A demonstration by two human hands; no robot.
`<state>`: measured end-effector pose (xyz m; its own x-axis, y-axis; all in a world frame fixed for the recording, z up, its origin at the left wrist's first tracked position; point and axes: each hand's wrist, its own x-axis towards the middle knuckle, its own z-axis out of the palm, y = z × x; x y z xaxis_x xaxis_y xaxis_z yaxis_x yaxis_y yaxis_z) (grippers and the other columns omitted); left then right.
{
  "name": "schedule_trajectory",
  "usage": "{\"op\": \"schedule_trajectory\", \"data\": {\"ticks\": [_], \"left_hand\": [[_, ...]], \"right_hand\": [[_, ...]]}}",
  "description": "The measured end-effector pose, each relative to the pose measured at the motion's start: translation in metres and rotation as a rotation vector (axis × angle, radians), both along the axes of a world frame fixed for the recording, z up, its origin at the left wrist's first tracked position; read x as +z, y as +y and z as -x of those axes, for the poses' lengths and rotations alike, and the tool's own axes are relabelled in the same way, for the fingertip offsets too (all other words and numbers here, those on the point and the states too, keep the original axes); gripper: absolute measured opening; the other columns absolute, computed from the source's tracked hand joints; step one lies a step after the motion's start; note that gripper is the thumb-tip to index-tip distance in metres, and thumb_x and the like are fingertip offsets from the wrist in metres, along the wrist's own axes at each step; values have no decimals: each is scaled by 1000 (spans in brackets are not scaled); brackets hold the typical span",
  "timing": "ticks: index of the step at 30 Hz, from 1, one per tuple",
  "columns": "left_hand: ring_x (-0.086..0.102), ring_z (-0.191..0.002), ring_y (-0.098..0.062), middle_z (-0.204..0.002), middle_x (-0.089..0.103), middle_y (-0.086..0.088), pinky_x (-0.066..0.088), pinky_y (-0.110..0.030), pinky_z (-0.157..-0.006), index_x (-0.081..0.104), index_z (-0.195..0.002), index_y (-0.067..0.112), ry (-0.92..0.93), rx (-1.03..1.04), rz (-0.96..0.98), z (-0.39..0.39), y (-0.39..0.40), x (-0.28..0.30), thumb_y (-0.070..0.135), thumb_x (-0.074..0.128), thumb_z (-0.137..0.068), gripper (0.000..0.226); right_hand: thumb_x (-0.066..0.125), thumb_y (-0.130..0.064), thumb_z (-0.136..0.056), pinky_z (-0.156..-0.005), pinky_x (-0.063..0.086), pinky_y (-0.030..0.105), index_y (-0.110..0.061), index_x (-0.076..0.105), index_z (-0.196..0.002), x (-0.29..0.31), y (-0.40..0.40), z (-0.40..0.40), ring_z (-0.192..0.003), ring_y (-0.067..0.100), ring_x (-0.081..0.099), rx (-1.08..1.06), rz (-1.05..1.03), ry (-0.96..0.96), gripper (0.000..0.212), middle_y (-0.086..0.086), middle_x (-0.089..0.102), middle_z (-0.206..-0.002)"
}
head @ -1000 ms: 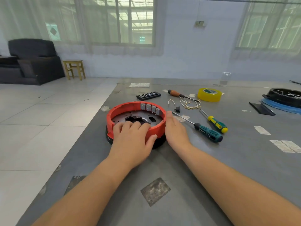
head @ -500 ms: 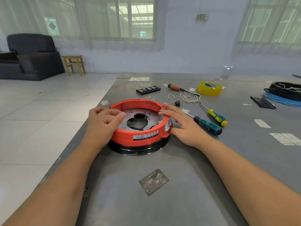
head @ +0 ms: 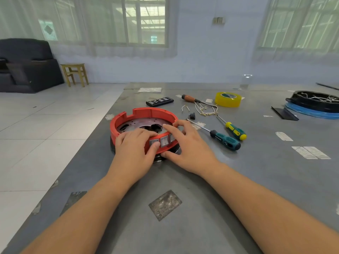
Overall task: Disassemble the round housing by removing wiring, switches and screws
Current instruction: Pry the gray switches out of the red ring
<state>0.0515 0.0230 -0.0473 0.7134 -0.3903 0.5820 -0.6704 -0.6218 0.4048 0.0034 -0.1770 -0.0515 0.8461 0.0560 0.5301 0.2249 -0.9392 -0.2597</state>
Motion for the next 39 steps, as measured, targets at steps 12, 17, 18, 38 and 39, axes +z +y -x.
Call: {"op": "schedule_trajectory", "data": {"ticks": [12, 17, 18, 38, 39], "left_hand": [[20, -152, -28, -147, 58, 10, 17, -43, -126, 70, -131, 37, 189, 79, 187, -27, 20, -2, 26, 64, -103, 31], [15, -157, -23, -154, 51, 8, 14, -45, -128, 65, -137, 38, 208, 50, 189, -28, 22, -4, 28, 61, -105, 35], [14, -157, -22, -155, 50, 8, 14, -46, -128, 64, -139, 37, 210, 52, 180, -28, 22, -3, 29, 61, -105, 35], [64, -113, 12, -115, 76, 19, 51, -8, -88, 79, -98, 44, 324, -131, 660, -7, 30, 19, 13, 70, -99, 32], [64, -113, 12, -116, 76, 14, 51, -8, -90, 80, -98, 40, 337, -150, 663, -7, 32, 19, 11, 72, -97, 29]], "right_hand": [[46, -35, -97, -84, 46, 42, -17, 53, -130, 1, -88, -2, -112, 33, 58, -708, 364, 156, 38, 10, 61, -121], [44, -26, -99, -68, 38, 35, -18, 60, -115, -3, -90, -9, -108, 31, 59, -718, 325, 218, 24, 9, 63, -115], [44, -24, -100, -67, 37, 35, -18, 59, -116, -3, -89, -8, -107, 31, 59, -714, 304, 209, 23, 9, 62, -115], [31, -78, -86, -68, 50, 31, -38, 55, -103, 2, -49, 21, -80, 6, 56, -46, 60, 57, 49, -23, 55, -86], [28, -79, -87, -66, 50, 32, -37, 57, -100, 2, -49, 21, -79, 8, 56, -72, 104, 40, 53, -20, 57, -85]]}}
